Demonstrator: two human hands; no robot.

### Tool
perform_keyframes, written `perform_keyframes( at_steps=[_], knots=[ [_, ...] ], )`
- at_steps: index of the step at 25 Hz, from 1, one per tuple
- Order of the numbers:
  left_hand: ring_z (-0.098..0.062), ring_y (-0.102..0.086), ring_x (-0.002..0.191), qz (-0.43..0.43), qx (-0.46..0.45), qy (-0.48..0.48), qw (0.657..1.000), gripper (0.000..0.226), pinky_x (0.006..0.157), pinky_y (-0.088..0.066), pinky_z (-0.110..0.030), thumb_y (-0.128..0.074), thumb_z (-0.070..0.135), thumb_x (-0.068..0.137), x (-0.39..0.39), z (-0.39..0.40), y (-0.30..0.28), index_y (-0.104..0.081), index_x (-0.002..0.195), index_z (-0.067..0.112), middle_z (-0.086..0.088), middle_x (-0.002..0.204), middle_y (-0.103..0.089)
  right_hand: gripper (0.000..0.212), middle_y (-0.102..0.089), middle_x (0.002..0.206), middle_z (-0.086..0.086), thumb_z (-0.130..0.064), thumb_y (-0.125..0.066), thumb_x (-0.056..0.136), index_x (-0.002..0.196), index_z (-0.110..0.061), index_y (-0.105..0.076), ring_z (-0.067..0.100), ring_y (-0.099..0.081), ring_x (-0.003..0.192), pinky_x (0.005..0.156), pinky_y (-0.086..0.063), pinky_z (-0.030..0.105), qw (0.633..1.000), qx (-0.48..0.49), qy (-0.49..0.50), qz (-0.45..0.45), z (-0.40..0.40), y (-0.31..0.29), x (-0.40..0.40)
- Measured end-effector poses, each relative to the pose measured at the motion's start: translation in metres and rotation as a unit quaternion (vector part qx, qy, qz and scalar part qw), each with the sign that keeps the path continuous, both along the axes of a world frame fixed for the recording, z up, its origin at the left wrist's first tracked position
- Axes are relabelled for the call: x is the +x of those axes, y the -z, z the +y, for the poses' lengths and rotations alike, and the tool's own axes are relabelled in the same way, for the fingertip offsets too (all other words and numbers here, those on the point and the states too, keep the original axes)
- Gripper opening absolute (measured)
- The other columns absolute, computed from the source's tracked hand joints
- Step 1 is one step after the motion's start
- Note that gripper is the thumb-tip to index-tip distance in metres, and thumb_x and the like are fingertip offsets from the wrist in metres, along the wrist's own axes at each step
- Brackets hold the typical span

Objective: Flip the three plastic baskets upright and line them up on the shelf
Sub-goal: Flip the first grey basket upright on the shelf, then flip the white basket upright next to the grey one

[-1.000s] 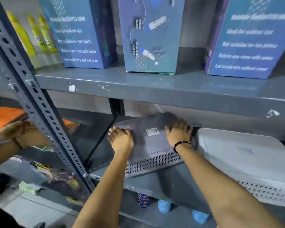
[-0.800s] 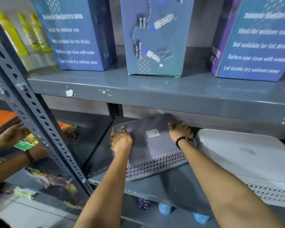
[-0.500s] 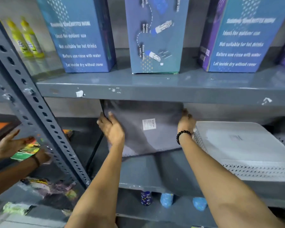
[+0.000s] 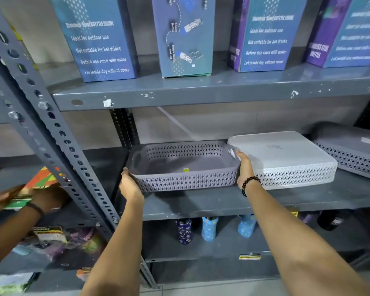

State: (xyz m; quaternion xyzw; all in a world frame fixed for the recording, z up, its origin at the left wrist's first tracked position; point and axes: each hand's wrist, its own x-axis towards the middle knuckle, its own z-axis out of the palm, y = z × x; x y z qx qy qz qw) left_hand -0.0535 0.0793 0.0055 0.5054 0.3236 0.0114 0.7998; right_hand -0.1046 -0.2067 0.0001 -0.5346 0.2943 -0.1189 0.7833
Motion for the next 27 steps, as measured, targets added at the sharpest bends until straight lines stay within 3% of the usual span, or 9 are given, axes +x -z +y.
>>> perform_keyframes(
  at_steps=[2,4,7,10,14,16,18,22,27],
  knots=[
    [-0.025,-0.062,0.080,0.032,0.040,0.013,0.999,0.044,0.073,-0.050,-0.034,-0.052,0.039,0.089,-0.005,0.001,0.001,-0.055,0.121,0.008,-0.008,0.093,-0.064,0.038,-0.047,0.139,-0.002,-0.033,-0.040,0.095,0.125,-0.016,-0.055,0.015,-0.043,0.125,0.117,-0.027,0.042,0.997,-0.032,-0.016,0.069,-0.001,0.006,-0.005],
    [-0.029,-0.061,0.100,0.054,0.071,0.022,0.996,0.048,0.082,-0.049,-0.036,-0.051,0.030,0.089,-0.011,0.002,0.004,-0.053,0.129,0.005,-0.008,0.117,-0.061,0.037,-0.059,0.127,0.013,-0.028,-0.038,0.097,0.114,-0.003,-0.058,0.024,-0.055,0.115,0.105,-0.040,0.040,0.987,-0.067,-0.020,0.142,-0.006,0.019,-0.005],
    [-0.028,-0.053,0.093,0.071,0.096,0.014,0.993,0.043,0.076,-0.042,-0.033,-0.044,0.021,0.090,-0.019,-0.001,0.009,-0.054,0.128,0.002,-0.012,0.123,-0.059,0.043,-0.060,0.122,0.030,-0.026,-0.041,0.095,0.111,0.009,-0.058,0.029,-0.062,0.096,0.089,-0.047,0.038,0.977,-0.112,-0.029,0.179,-0.015,0.043,-0.002],
    [-0.033,-0.056,0.107,0.082,0.109,0.001,0.991,0.044,0.089,-0.045,-0.038,-0.041,0.022,0.092,-0.025,-0.002,0.013,-0.052,0.129,0.001,-0.017,0.132,-0.056,0.044,-0.065,0.103,0.026,-0.027,-0.042,0.092,0.109,0.009,-0.060,0.022,-0.051,0.082,0.076,-0.040,0.031,0.975,-0.123,-0.029,0.185,-0.018,0.057,-0.001],
    [-0.039,-0.055,0.117,0.068,0.223,-0.023,0.972,0.043,0.098,-0.043,-0.043,-0.035,0.020,0.096,-0.036,-0.010,0.004,-0.055,0.123,-0.006,-0.025,0.129,-0.057,0.034,-0.059,0.120,0.033,-0.019,-0.041,0.096,0.102,0.007,-0.062,0.028,-0.059,0.089,0.083,-0.045,0.034,0.969,-0.188,-0.020,0.161,0.002,0.024,-0.017],
    [-0.040,-0.058,0.110,0.005,0.321,-0.034,0.946,0.042,0.093,-0.044,-0.042,-0.033,0.019,0.098,-0.041,-0.021,-0.009,-0.061,0.115,-0.007,-0.029,0.119,-0.063,0.030,-0.064,0.104,0.025,-0.019,-0.041,0.097,0.100,0.003,-0.061,0.030,-0.061,0.090,0.083,-0.047,0.035,0.955,-0.263,-0.015,0.137,0.005,0.014,-0.019],
    [-0.040,-0.060,0.106,-0.063,0.384,-0.028,0.921,0.042,0.092,-0.046,-0.042,-0.032,0.021,0.099,-0.040,-0.036,-0.018,-0.063,0.114,-0.003,-0.027,0.113,-0.066,0.019,-0.056,0.090,0.011,-0.020,-0.041,0.096,0.092,-0.009,-0.056,0.021,-0.054,0.085,0.077,-0.042,0.029,0.944,-0.312,-0.006,0.104,0.006,0.002,-0.018],
    [-0.040,-0.062,0.098,-0.143,0.382,0.051,0.912,0.042,0.086,-0.047,-0.041,-0.034,0.022,0.100,-0.028,-0.099,-0.029,-0.064,0.107,-0.006,-0.028,0.104,-0.068,0.036,-0.059,0.124,0.025,-0.014,-0.044,0.097,0.124,0.007,-0.054,0.035,-0.053,0.119,0.102,-0.040,0.037,0.937,-0.344,0.032,0.048,-0.013,-0.026,-0.019],
    [-0.043,-0.061,0.097,-0.201,0.387,0.177,0.882,0.042,0.081,-0.045,-0.041,-0.034,0.020,0.101,-0.032,-0.218,-0.034,-0.064,0.101,-0.010,-0.033,0.102,-0.067,0.044,-0.048,0.143,0.017,-0.017,-0.044,0.097,0.137,0.001,-0.046,0.030,-0.046,0.131,0.110,-0.034,0.033,0.931,-0.355,0.056,0.067,-0.092,-0.034,-0.025]
  ],
)
